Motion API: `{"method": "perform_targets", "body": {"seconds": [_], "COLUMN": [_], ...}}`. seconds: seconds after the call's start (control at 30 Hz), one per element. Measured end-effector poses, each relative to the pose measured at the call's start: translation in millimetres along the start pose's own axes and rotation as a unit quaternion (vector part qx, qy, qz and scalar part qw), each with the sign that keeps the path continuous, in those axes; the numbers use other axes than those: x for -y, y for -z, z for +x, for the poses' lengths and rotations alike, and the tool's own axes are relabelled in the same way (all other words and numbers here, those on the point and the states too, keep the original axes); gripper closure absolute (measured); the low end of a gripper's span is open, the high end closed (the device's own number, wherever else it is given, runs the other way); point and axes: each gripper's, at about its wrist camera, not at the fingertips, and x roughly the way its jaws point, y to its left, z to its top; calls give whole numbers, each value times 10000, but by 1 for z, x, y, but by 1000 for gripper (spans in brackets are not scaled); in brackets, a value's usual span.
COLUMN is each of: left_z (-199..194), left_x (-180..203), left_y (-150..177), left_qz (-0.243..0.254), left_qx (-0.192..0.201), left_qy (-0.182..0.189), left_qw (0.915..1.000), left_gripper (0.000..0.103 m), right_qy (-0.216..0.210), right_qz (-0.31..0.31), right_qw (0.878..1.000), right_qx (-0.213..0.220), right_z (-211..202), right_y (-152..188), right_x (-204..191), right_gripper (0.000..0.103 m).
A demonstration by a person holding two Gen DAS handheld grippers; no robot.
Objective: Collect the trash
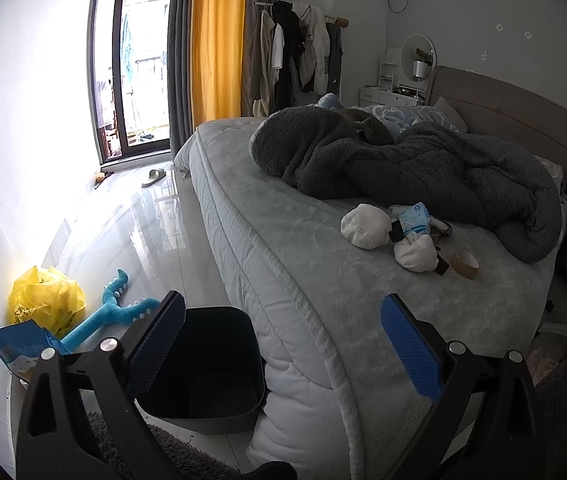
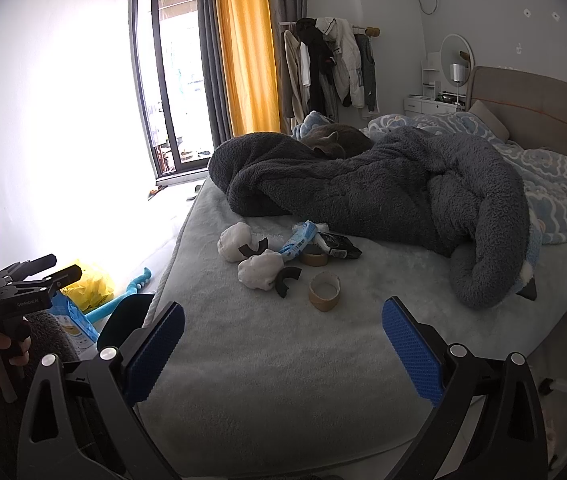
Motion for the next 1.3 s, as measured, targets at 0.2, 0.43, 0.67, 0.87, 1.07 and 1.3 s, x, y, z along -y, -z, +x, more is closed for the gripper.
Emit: {"method": "perform_targets", "body": {"seconds": [0.2, 0.43, 0.67, 0.87, 1.07, 1.3], "left_z": [0, 1, -3, -1, 11, 43], "left_x": [0, 0, 1, 5, 3, 4], "left_y": [0, 1, 2, -7, -23, -34], "left_qz": [-8, -11, 36, 119, 316, 494], "left_qx": [-4, -22, -39, -148, -75, -143], "left_qy": [0, 19, 166, 319, 382, 623], "left_qw": [10000, 10000, 9998, 9993, 9987, 9967], "left_gripper": [3, 3, 3, 4, 4, 4], "right_qy": [1, -4, 13, -154, -205, -187], "right_qz": [1, 22, -142, -128, -29, -165], "right_qw": [10000, 10000, 9998, 9996, 9995, 9987], "right_qx": [-1, 6, -163, -175, -257, -453], "right_z": [0, -1, 1, 11, 33, 65], "right_y": [0, -1, -1, -8, -10, -16], "right_x": [0, 1, -3, -3, 5, 14], "right_gripper": [3, 3, 3, 3, 6, 19]}}
